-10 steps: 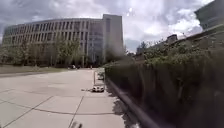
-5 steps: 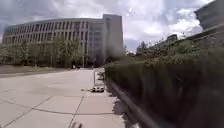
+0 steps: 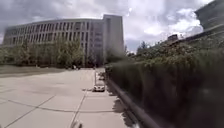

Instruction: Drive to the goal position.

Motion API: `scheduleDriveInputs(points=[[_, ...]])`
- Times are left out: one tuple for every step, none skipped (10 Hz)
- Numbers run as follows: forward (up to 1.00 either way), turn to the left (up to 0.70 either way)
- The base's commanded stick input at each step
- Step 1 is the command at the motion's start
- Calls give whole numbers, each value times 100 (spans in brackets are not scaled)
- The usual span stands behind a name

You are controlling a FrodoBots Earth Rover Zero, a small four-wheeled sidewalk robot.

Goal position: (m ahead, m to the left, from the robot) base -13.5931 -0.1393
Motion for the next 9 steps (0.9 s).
scheduleDriveInputs(points=[[70,35],[70,35],[70,35],[70,35],[70,35],[70,35],[70,35],[70,35],[70,35]])
